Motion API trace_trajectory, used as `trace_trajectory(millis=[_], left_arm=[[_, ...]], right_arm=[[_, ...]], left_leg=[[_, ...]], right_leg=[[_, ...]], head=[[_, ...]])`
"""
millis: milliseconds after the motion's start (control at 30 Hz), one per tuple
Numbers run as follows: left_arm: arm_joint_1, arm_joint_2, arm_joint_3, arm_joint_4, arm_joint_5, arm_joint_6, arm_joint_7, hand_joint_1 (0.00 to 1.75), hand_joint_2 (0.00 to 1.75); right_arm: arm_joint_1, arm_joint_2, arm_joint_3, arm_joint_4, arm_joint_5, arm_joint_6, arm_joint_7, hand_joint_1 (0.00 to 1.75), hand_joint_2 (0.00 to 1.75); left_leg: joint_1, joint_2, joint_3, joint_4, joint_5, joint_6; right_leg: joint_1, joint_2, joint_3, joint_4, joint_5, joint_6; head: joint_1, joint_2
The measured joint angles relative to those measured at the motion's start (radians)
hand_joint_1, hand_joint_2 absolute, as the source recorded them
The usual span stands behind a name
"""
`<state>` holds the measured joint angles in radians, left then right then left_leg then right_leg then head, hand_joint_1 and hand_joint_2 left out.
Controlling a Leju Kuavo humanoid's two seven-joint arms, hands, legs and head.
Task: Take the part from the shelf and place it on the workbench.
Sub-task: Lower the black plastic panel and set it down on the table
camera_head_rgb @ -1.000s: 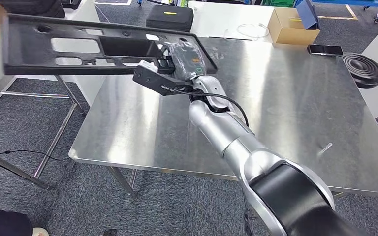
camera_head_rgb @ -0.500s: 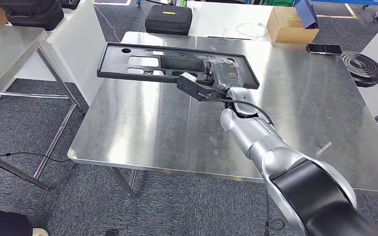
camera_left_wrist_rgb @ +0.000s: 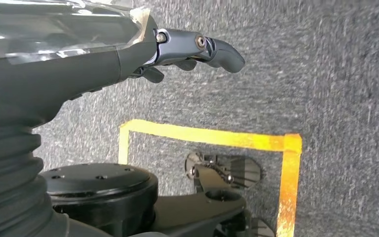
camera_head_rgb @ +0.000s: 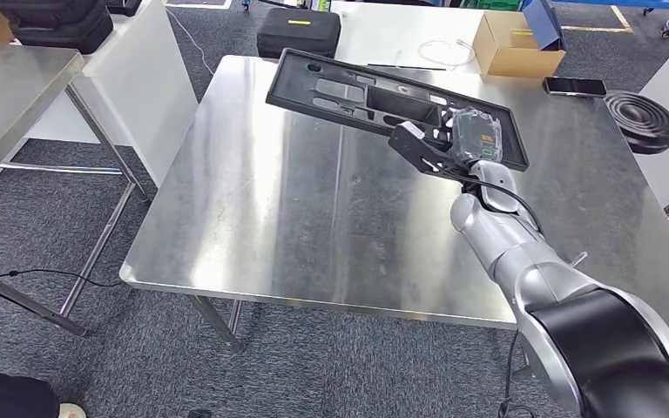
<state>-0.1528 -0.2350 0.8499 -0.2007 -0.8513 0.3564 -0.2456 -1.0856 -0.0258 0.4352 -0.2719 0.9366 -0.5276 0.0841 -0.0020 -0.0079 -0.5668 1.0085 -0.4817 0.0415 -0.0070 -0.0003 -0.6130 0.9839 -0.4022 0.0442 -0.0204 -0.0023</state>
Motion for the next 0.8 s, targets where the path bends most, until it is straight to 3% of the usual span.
trace_trajectory(millis=[133, 267, 433, 567, 800], left_arm=[[0.0, 0.0, -0.011, 0.0, -0.008, 0.004, 0.006, 0.0, 1.75], [-0.001, 0.0, -0.012, 0.0, -0.007, 0.008, 0.017, 0.0, 1.75], [0.0, 0.0, -0.01, 0.0, 0.014, 0.028, 0.021, 0.0, 1.75], [0.0, 0.001, -0.009, 0.0, 0.023, 0.027, 0.017, 0.0, 0.0], [0.001, 0.001, -0.007, 0.0, 0.026, 0.001, 0.03, 0.0, 0.0]], right_arm=[[0.013, -0.023, -0.018, 0.0, 0.005, 0.0, -0.016, 1.75, 1.75], [0.017, -0.034, -0.025, 0.001, 0.014, 0.001, -0.017, 0.0, 0.0], [0.017, -0.034, -0.032, 0.002, 0.029, 0.003, -0.017, 0.0, 0.0], [0.017, -0.032, -0.038, 0.003, 0.031, 0.003, -0.02, 0.0, 0.0], [0.019, -0.022, -0.041, 0.004, 0.039, 0.008, -0.029, 0.0, 0.0]], left_leg=[[0.0, 0.0, 0.0, 0.0, 0.0, 0.0], [0.001, 0.0, 0.0, -0.001, 0.0, 0.0], [0.001, 0.0, 0.0, -0.001, 0.0, 0.0], [0.001, 0.0, -0.001, -0.001, 0.0, 0.0], [0.001, 0.0, -0.001, -0.001, 0.0, 0.0]], right_leg=[[0.0, 0.0, 0.0, 0.0, 0.0, 0.0], [0.0, 0.0, -0.001, 0.0, 0.0, 0.0], [0.001, 0.0, -0.001, 0.0, 0.0, 0.0], [0.001, 0.0, -0.001, 0.0, 0.0, 0.0], [0.001, 0.0, -0.001, 0.0, 0.0, 0.0]], head=[[0.0, 0.0], [0.0, 0.0], [0.0, 0.0], [0.0, 0.0], [0.0, 0.0]])
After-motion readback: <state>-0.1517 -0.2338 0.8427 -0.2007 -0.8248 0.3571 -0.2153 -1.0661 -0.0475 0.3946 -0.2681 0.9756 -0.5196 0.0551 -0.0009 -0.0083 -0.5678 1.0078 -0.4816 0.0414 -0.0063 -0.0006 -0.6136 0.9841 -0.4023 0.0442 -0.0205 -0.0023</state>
